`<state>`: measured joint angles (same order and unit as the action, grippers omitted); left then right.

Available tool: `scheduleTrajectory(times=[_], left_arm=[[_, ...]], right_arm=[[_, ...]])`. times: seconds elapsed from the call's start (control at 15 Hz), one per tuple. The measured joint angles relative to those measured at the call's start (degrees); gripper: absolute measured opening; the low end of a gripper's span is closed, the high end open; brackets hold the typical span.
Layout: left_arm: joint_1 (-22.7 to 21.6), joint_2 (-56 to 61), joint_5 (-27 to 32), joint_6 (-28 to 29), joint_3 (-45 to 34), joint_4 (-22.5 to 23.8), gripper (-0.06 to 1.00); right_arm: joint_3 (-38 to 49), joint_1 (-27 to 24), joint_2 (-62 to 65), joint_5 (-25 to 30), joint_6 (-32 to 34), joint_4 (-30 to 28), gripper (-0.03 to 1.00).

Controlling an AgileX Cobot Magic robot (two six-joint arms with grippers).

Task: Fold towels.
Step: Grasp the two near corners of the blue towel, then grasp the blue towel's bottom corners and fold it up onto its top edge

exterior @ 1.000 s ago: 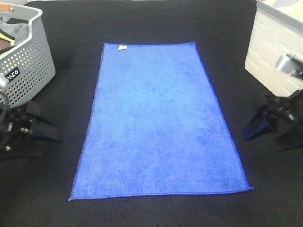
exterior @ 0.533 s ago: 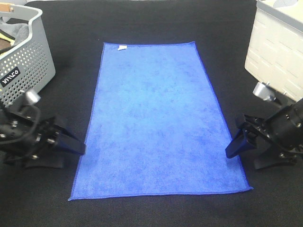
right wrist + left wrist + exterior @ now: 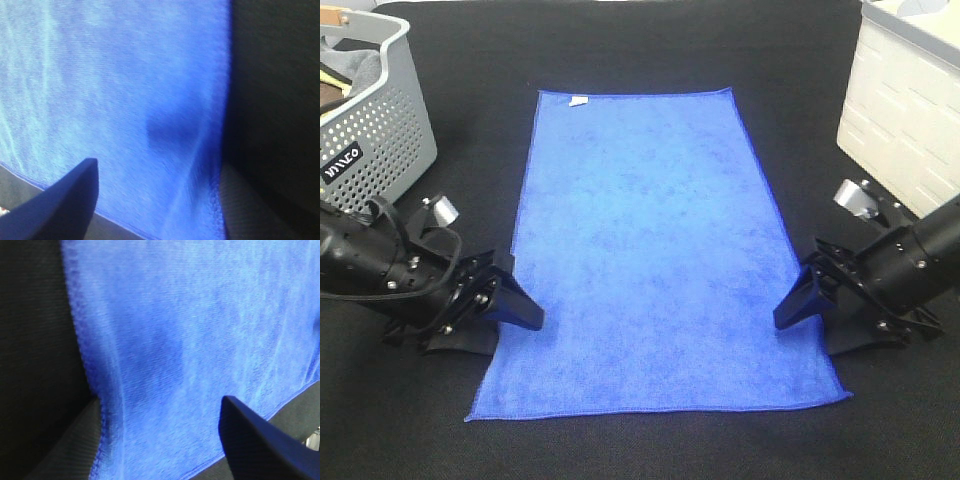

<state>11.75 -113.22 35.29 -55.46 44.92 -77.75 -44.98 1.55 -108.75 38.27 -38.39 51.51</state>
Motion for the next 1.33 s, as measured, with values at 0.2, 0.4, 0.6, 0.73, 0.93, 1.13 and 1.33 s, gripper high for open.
scheduleTrajectory(times=[0.2, 0.4, 0.6, 0.73, 0.93, 1.13, 1.33], left_arm=[[1.6, -0.9, -1.0, 0.7, 0.9, 0.0, 0.5], [1.7, -1.4, -1.9, 1.4, 1.0, 0.1, 0.13], [1.7, -1.4, -2.2, 1.3, 1.0, 0.7, 0.0], [1.7, 0.1, -2.2, 1.9, 0.5, 2.3, 0.0], [1.7, 4.0, -2.1, 3.3, -2.3, 3.8, 0.0], [1.7, 8.0, 0.3, 4.1, -8.4, 4.6, 0.0], [1.7, 12.9, 0.3, 4.1, -15.5, 4.8, 0.0]], right_arm=[[-0.6, 2.1, -1.0, -1.0, 0.7, 0.6, 0.56], [-0.6, 2.1, -1.5, -3.4, 3.2, -1.5, 0.2], [-0.5, 2.1, -1.7, -4.1, 3.4, -1.6, 0.0], [0.3, 2.1, -0.2, -4.1, 4.6, -2.0, 0.0], [2.6, 2.1, 4.5, -2.2, 6.2, -3.0, 0.0], [7.7, 2.1, 10.1, 0.9, 7.6, -3.5, 0.0], [13.1, 2.1, 15.4, 2.7, 7.6, -4.4, 0.0]])
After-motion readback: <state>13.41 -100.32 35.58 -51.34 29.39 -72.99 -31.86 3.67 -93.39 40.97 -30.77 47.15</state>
